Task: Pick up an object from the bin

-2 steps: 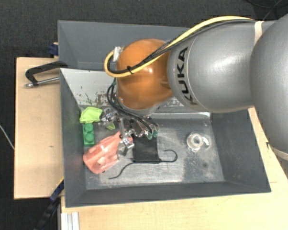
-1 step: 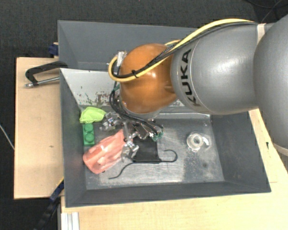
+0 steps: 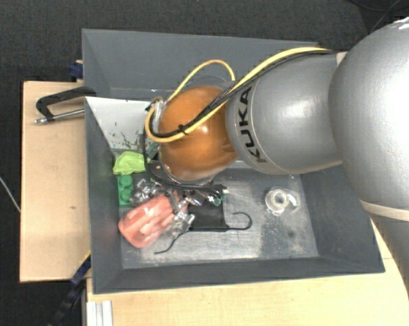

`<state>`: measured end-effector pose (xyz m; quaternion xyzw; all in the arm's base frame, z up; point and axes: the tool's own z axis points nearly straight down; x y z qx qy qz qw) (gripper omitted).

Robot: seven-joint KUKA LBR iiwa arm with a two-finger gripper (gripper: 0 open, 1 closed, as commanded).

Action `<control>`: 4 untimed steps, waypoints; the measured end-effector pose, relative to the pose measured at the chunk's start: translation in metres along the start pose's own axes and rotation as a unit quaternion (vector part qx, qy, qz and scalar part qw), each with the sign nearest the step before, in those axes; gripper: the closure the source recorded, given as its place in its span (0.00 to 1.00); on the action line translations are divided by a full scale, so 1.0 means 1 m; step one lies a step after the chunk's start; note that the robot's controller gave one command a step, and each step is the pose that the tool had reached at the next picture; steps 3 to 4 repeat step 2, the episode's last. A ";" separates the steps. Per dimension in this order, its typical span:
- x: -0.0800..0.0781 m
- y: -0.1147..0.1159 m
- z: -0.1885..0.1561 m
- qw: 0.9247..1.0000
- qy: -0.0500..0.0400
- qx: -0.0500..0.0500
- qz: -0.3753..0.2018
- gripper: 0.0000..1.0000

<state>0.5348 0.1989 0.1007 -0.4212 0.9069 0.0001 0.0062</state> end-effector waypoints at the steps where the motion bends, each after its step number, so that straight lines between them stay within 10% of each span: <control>1: 0.001 0.003 0.020 1.000 -0.001 0.001 -0.007 1.00; 4: 0.001 0.003 0.020 1.000 -0.001 0.001 -0.007 1.00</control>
Offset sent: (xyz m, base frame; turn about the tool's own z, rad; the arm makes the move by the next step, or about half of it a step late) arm 0.0000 0.0000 0.0000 0.0000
